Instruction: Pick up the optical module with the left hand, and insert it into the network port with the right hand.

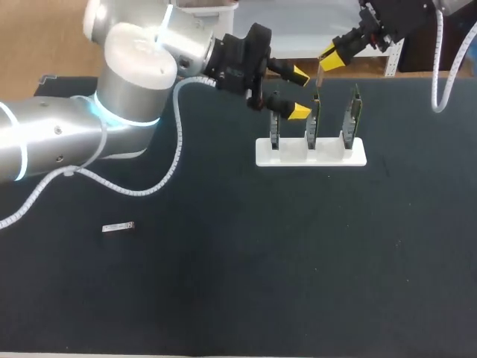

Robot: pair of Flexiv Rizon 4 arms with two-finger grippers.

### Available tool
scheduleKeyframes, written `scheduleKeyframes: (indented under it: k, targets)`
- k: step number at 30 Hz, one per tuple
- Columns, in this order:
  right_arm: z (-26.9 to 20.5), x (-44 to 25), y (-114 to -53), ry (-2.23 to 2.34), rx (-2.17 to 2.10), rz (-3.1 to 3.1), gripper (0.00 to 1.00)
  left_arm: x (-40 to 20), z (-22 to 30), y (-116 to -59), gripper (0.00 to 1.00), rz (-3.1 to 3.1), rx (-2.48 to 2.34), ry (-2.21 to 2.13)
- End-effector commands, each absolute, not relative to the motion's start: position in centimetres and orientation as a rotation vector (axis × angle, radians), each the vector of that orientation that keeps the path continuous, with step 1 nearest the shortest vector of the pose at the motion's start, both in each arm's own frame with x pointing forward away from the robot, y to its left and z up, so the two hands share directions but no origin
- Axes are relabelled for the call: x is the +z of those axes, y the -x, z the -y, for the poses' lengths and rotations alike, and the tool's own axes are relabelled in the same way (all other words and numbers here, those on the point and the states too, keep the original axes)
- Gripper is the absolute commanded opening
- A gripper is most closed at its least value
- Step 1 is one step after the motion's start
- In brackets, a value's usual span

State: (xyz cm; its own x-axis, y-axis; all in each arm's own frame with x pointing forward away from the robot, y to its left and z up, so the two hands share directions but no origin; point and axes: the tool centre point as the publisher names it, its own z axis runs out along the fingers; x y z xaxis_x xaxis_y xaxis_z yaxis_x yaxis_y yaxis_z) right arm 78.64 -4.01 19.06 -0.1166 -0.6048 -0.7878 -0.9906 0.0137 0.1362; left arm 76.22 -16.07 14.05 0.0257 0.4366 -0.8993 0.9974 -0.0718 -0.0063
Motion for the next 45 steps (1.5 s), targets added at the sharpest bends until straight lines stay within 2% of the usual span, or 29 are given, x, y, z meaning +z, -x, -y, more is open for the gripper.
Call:
scheduleKeyframes:
  k: [1,45]
  targets:
    - [4.1,19.1,-78.6,1.629,0.953,-1.769,0.0,13.5,16.4,-77.4,1.0,-1.523,-1.033,-1.612]
    - [4.2,18.9,-78.8,1.633,0.955,-1.769,0.0,13.0,15.7,-76.7,1.0,-1.568,-1.04,-1.621]
